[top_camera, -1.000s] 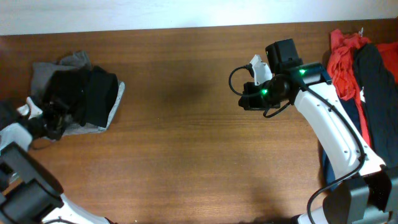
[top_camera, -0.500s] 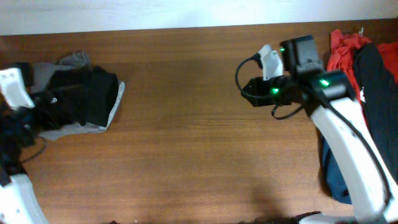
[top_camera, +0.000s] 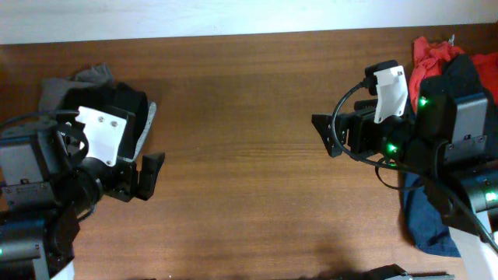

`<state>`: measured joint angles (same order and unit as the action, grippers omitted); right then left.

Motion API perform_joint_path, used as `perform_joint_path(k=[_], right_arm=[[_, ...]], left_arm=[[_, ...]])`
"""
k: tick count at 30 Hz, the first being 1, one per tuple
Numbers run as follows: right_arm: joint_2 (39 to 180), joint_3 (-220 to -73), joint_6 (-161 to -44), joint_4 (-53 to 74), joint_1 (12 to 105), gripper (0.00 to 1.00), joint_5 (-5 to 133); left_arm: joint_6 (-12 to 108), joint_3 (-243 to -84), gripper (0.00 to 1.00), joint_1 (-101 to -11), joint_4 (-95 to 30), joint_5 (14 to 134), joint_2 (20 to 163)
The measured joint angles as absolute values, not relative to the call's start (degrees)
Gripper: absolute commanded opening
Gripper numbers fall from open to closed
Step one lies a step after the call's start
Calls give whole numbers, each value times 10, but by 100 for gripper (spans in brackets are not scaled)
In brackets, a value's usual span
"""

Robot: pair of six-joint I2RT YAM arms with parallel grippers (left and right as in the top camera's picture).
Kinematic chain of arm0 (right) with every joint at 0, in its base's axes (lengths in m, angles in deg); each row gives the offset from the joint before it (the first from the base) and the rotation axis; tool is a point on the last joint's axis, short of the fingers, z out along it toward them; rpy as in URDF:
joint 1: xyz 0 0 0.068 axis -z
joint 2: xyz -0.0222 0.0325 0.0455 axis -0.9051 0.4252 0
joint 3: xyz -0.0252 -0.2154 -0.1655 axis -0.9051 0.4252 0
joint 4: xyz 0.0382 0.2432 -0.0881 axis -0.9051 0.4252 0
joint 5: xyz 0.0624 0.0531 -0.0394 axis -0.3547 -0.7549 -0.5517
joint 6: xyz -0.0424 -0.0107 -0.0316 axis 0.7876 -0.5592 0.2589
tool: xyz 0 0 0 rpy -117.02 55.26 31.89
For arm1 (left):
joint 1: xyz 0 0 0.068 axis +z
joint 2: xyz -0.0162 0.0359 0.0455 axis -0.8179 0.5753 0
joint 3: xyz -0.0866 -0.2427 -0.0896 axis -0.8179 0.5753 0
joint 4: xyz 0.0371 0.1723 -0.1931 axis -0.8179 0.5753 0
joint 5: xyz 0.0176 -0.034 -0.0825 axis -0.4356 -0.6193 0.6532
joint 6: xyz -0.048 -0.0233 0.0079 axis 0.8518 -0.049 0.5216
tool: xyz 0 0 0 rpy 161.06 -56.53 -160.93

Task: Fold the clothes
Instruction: 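Release the shirt and withdraw the left gripper from the stack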

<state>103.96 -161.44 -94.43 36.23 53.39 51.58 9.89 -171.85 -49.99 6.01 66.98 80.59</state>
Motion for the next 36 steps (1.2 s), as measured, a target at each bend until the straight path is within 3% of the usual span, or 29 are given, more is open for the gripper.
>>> perform_joint_path(k=[10, 16, 21, 36], right_arm=[[1071, -1614, -944, 364, 534, 99, 520], [1046, -1596, -943, 314, 534, 99, 610], [908, -1490, -931, 178, 534, 99, 719], [443, -968, -910, 91, 534, 99, 775]], left_arm=[[99, -1719, 99, -500, 60, 670, 806], [99, -1719, 99, -500, 60, 670, 806], [99, -1719, 99, -500, 61, 670, 806], [99, -1719, 99, -500, 62, 670, 807]])
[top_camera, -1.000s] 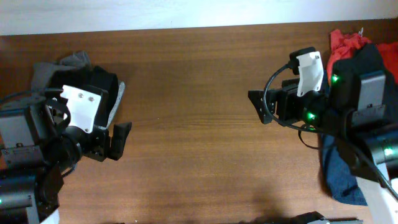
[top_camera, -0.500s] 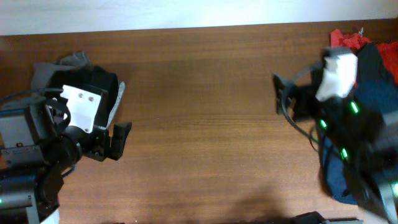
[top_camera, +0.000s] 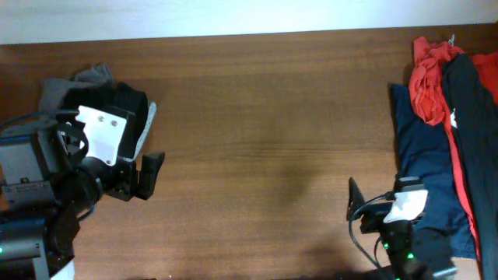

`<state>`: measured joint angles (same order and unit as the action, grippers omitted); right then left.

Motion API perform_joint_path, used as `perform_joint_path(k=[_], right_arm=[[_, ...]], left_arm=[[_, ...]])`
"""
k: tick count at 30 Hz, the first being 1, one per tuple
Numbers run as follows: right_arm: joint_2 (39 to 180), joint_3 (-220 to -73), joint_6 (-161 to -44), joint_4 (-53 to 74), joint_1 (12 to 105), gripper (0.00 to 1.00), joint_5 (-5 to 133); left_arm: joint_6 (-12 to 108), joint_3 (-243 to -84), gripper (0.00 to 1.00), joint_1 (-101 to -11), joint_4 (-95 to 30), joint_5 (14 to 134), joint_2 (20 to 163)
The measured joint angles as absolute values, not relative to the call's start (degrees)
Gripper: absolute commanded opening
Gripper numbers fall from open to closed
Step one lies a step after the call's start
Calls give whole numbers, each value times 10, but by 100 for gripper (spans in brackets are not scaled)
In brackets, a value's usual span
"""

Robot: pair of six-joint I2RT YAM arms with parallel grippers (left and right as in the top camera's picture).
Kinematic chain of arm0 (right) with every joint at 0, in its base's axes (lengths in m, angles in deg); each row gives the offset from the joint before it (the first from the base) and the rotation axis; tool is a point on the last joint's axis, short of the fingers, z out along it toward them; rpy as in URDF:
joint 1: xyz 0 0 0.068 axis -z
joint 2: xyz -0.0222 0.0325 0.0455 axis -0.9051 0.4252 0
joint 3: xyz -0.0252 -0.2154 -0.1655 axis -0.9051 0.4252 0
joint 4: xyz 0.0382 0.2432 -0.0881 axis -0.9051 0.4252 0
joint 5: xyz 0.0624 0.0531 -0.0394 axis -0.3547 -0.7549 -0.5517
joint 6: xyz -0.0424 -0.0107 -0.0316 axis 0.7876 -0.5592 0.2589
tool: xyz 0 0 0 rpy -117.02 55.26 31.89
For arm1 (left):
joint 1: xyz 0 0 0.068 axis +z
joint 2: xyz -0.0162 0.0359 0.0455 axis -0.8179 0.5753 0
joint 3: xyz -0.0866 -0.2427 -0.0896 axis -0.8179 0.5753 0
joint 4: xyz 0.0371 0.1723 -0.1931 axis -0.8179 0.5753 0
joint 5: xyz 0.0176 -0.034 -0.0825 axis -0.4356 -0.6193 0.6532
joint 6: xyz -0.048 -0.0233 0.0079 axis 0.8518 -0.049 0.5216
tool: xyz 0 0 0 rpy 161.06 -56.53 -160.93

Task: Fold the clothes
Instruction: 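Release the shirt and withdraw the left gripper from the stack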

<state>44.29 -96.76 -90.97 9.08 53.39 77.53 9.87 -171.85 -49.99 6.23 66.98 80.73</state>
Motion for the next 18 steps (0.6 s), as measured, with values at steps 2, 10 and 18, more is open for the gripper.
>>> perform_joint_path(k=[2, 10, 18], right_arm=[[402, -902, -910, 52, 534, 99, 761], [403, -777, -909, -90, 534, 99, 702], [403, -776, -909, -91, 534, 99, 692]], left_arm=[[99, -1719, 99, -500, 61, 670, 808], [98, -1719, 99, -500, 60, 670, 808], [98, -1719, 99, -500, 61, 670, 808]])
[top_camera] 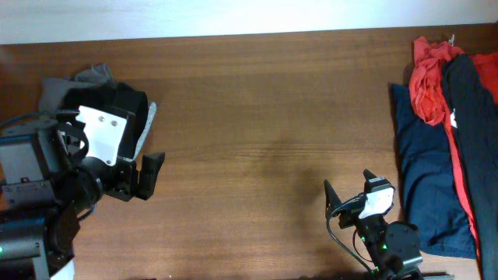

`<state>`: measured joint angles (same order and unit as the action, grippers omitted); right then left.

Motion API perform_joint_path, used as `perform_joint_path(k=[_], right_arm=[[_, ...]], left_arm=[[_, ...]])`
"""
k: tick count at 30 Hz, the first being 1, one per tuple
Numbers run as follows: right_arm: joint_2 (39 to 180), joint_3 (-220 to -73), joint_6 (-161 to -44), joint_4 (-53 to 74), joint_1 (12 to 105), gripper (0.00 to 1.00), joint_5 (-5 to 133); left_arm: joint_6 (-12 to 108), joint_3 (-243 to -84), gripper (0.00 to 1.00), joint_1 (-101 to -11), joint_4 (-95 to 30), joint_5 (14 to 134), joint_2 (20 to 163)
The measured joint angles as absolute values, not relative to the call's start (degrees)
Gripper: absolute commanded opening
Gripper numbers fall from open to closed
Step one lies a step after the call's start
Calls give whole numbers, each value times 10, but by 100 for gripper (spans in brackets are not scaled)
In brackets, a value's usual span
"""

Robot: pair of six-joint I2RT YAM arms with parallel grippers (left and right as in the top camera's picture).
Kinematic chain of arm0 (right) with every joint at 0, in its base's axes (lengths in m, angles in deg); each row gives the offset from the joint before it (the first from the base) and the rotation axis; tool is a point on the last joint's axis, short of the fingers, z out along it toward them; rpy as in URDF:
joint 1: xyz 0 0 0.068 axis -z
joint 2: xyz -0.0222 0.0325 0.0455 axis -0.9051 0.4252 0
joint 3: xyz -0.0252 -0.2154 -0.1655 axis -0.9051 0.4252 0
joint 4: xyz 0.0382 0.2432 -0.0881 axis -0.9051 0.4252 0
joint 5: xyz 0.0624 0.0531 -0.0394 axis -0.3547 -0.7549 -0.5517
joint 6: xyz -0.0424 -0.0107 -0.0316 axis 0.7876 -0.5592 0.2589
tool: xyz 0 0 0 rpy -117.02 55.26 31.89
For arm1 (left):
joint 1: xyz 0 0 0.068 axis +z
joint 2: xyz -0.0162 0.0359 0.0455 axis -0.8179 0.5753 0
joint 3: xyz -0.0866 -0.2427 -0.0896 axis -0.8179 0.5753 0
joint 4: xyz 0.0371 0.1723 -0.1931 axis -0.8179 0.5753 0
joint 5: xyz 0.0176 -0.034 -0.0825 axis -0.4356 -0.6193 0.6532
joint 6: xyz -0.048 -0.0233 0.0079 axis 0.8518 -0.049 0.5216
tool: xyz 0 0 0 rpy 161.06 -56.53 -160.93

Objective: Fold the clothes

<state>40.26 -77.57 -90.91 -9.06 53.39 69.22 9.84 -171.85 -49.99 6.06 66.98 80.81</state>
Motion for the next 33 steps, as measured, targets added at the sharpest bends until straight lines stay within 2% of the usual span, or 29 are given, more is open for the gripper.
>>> perform_joint_path(k=[22, 26, 30, 33], right_arm=[[403, -776, -910, -91, 534, 99, 692], [403, -776, -909, -91, 534, 99, 692], [403, -775, -910, -91, 534, 99, 692], [403, -775, -910, -91, 534, 99, 692]], left_arm=[[98, -1719, 99, -500, 74, 656, 806], [97, -1684, 99, -500, -25, 642, 763], [98, -1527, 99, -506, -208, 638, 636], [100, -1407, 99, -521, -298, 636, 549]])
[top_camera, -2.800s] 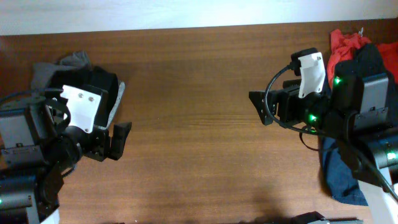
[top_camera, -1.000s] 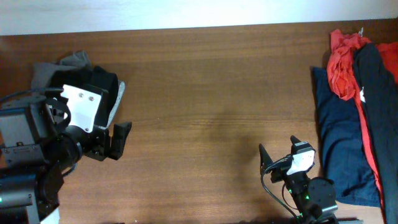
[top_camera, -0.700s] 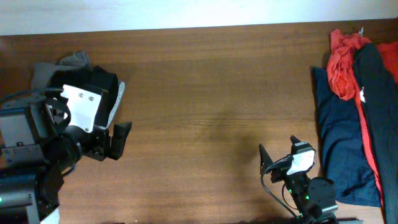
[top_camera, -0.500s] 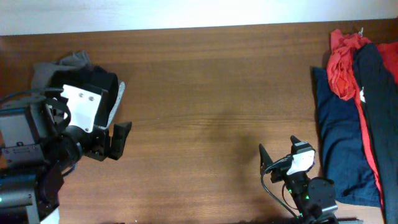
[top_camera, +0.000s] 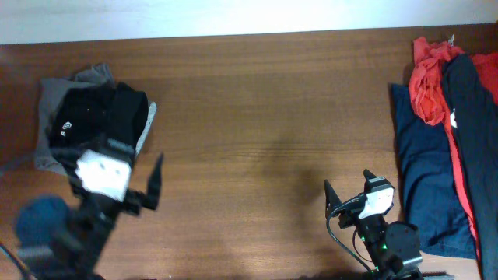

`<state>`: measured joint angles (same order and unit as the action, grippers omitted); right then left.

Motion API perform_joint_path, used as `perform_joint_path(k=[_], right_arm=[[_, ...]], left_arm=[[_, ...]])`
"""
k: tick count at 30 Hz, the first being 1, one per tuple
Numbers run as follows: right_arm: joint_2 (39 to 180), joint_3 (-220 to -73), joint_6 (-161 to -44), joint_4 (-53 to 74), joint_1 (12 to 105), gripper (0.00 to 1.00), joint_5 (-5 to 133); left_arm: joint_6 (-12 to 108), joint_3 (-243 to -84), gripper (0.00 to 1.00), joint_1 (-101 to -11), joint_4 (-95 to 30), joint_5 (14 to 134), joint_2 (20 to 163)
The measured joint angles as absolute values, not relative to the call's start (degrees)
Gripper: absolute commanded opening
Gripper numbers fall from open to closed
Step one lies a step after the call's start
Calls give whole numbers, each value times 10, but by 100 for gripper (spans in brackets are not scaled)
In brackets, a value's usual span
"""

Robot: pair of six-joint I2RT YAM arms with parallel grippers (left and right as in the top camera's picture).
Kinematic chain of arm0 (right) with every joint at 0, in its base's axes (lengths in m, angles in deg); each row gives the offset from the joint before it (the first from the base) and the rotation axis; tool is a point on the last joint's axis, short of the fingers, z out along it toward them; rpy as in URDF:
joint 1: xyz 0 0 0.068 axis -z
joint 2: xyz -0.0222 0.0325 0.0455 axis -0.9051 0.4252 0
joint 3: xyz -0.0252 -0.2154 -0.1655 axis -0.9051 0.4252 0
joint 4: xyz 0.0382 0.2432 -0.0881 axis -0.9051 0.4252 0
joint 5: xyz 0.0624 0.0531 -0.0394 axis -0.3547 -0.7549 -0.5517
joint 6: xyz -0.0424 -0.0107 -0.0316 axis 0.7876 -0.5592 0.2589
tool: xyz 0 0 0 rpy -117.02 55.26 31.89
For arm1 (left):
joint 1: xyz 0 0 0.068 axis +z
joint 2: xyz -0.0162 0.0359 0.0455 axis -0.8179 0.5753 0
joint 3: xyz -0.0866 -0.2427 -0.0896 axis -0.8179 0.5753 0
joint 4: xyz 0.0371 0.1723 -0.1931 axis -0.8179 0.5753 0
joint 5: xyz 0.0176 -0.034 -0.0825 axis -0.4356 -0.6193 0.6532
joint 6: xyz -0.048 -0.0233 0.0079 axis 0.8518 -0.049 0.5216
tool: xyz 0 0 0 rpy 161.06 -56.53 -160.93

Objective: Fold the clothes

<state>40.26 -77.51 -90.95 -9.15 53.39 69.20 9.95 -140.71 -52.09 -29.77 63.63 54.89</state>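
A stack of folded clothes lies at the far left: a black garment [top_camera: 97, 117] on top of grey ones [top_camera: 48, 97]. At the right edge lies an unfolded heap of a red garment [top_camera: 426, 78], a navy one [top_camera: 424, 175] and a black one [top_camera: 473, 101]. My left gripper [top_camera: 149, 190] is below the folded stack, blurred, with its fingers spread and nothing between them. My right gripper [top_camera: 348, 188] sits low near the front edge, left of the navy garment, open and empty.
The brown wooden table [top_camera: 264, 109] runs from the folded stack to the heap. A pale wall strip [top_camera: 233, 15] borders the far edge. Both arm bases stand at the front edge.
My left arm has drawn back toward the front edge, uncovering the folded black and grey stack that it hung over. The right arm has not moved.
My right arm first reached over the heap at the right, hiding part of it. Then it stood back at the front edge beside the navy garment, then a little further left. The left arm stayed over the folded stack until it pulled back now.
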Motion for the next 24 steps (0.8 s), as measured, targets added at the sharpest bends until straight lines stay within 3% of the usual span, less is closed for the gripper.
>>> perform_joint_path(k=[6, 12, 24], right_arm=[[403, -775, -909, -92, 534, 99, 692], [402, -775, -909, -93, 534, 99, 692], [402, -775, -910, -93, 534, 99, 692]], left_arm=[[101, -1194, 99, -554, -400, 619, 385], [101, -1043, 99, -557, -409, 593, 228], [101, -903, 99, -557, -479, 552, 207]])
